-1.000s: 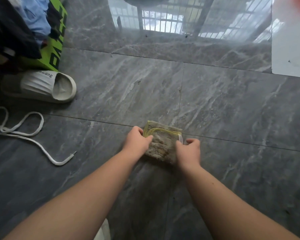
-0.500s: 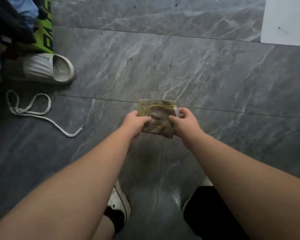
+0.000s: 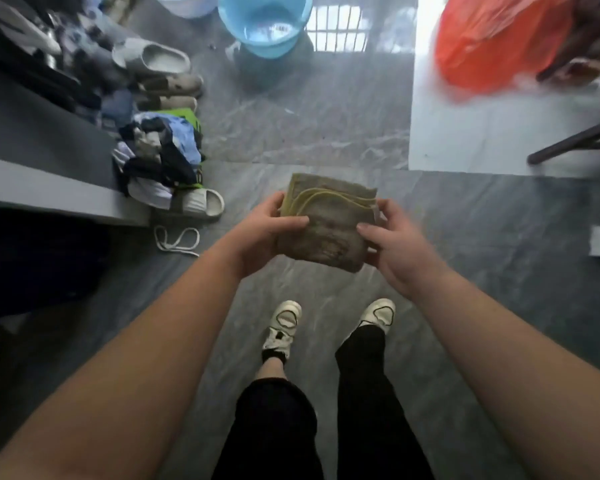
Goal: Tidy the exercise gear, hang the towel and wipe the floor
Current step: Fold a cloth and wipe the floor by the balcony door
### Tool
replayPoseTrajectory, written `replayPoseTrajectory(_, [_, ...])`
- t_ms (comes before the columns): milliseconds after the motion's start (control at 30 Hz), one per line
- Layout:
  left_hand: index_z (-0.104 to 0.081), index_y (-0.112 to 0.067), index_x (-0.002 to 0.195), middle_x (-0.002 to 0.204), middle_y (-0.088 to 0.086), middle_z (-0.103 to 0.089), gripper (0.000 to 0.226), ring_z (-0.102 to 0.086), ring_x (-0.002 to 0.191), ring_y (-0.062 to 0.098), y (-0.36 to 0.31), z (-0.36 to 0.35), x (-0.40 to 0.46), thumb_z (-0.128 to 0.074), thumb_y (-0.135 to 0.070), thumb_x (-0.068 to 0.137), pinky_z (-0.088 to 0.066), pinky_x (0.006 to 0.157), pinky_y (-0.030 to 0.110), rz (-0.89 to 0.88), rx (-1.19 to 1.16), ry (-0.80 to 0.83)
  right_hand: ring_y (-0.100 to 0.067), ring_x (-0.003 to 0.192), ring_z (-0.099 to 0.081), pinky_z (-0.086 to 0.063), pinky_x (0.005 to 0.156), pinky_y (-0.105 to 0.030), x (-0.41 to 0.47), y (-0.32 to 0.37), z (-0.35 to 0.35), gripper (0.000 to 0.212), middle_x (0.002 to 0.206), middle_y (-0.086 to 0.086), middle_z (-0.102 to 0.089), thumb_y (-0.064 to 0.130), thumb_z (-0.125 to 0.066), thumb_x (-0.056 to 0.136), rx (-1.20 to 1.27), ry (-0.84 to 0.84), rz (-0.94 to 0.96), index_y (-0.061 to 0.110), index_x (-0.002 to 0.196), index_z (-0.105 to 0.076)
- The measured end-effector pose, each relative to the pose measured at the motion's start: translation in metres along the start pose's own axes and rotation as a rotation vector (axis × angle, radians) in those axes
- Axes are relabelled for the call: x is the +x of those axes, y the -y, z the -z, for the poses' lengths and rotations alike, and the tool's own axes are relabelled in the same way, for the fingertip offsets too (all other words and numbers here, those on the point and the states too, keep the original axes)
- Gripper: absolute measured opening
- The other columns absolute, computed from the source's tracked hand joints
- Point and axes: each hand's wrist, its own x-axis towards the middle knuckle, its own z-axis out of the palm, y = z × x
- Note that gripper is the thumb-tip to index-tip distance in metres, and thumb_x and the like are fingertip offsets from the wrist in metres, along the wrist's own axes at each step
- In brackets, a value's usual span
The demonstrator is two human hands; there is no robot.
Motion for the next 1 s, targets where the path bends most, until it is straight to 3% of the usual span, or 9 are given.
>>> replayPoseTrajectory(200, [-0.057, -0.003, 0.127, 0.116, 0.018, -0.068, 0.049, -0.067, 0.103, 0.031, -0.115, -0.103, -0.112, -0.061, 0.000, 0.079, -0.057, 0.082, 0.039, -0.064, 0.035, 0.347, -0.029, 0.105, -0.066, -0.056, 0.085, -0.050, -0.172, 0.131, 0.003, 0.034, 0.108, -0.005, -0.071, -0.008, -0.049, 0.094, -0.059, -0.092, 0.288, 0.014, 0.119, -0.054])
replayPoseTrajectory(333, [-0.055, -0.010, 0.126, 0.117, 0.023, -0.064, 0.054, -0.065, 0.104, 0.041, -0.145, -0.195, -0.176, -0.071, -0.004, 0.074, -0.056, 0.078, 0.046, -0.222, 0.302, 0.398, -0.018, 0.106, -0.069, -0.058, 0.088, -0.046, -0.297, 0.139, 0.015, 0.041, 0.108, 0.003, -0.072, -0.002, -0.058, 0.092, -0.119, -0.376, 0.432, 0.028, 0.120, -0.057])
replayPoseTrajectory(433, [-0.048, -0.006, 0.128, 0.110, 0.022, -0.068, 0.059, -0.066, 0.100, 0.045, -0.137, -0.267, -0.220, -0.071, -0.002, 0.074, -0.056, 0.083, 0.053, -0.236, 0.449, 0.556, -0.015, 0.111, -0.067, -0.057, 0.091, -0.042, -0.382, 0.118, 0.030, 0.056, 0.115, 0.007, -0.071, -0.007, -0.058, 0.090, -0.065, -0.577, 0.530, 0.036, 0.126, -0.053])
replayPoseTrajectory(533, [-0.042, -0.027, 0.137, 0.116, 0.022, -0.066, 0.075, -0.066, 0.104, 0.043, -0.108, -0.331, -0.259, -0.070, 0.005, 0.075, -0.057, 0.086, 0.051, -0.213, 0.609, 0.756, -0.001, 0.117, -0.061, -0.052, 0.093, -0.022, -0.467, 0.089, 0.045, 0.081, 0.119, 0.021, -0.066, -0.017, -0.058, 0.086, -0.049, -0.763, 0.605, 0.038, 0.143, -0.038])
replayPoseTrajectory(633, [-0.046, -0.044, 0.135, 0.129, 0.007, -0.059, 0.080, -0.062, 0.116, 0.027, -0.067, -0.389, -0.292, -0.074, 0.001, 0.075, -0.056, 0.090, 0.046, -0.239, 0.820, 0.989, 0.011, 0.118, -0.054, -0.047, 0.099, -0.016, -0.538, 0.039, 0.062, 0.070, 0.129, 0.028, -0.055, -0.003, -0.064, 0.089, -0.076, -0.955, 0.625, 0.040, 0.142, -0.046])
replayPoseTrajectory(767, [-0.056, -0.027, 0.128, 0.118, 0.002, -0.061, 0.056, -0.062, 0.111, 0.018, 0.014, -0.464, -0.337, -0.074, -0.001, 0.082, -0.059, 0.085, 0.041, -0.311, 1.033, 1.158, -0.012, 0.100, -0.070, -0.061, 0.078, -0.033, -0.619, -0.040, 0.089, 0.046, 0.104, 0.013, -0.072, 0.001, -0.063, 0.092, 0.125, -1.188, 0.559, 0.041, 0.116, -0.061])
replayPoseTrajectory(867, [-0.060, -0.028, 0.117, 0.104, -0.003, -0.065, 0.043, -0.065, 0.099, 0.014, 0.092, -0.521, -0.374, -0.077, -0.012, 0.082, -0.059, 0.083, 0.038, -0.362, 1.152, 1.202, 0.000, 0.083, -0.067, -0.060, 0.066, -0.029, -0.678, -0.098, 0.109, 0.036, 0.101, 0.008, -0.067, 0.005, -0.065, 0.092, 0.179, -1.362, 0.516, 0.038, 0.102, -0.057])
replayPoseTrajectory(933, [-0.065, -0.033, 0.108, 0.097, -0.005, -0.070, 0.036, -0.068, 0.095, 0.016, 0.147, -0.557, -0.398, -0.079, -0.016, 0.079, -0.059, 0.083, 0.044, -0.362, 1.176, 1.234, -0.004, 0.077, -0.066, -0.057, 0.059, -0.028, -0.720, -0.143, 0.124, 0.029, 0.100, 0.002, -0.067, 0.007, -0.064, 0.093, 0.293, -1.419, 0.514, 0.033, 0.102, -0.057])
replayPoseTrajectory(1000, [-0.068, -0.037, 0.104, 0.098, -0.004, -0.073, 0.036, -0.070, 0.095, 0.018, 0.204, -0.591, -0.424, -0.080, -0.019, 0.076, -0.059, 0.083, 0.046, -0.321, 1.160, 1.273, -0.010, 0.077, -0.065, -0.056, 0.064, -0.034, -0.766, -0.185, 0.138, 0.024, 0.095, 0.004, -0.069, 0.006, -0.063, 0.094, 0.369, -1.463, 0.526, 0.028, 0.101, -0.060])
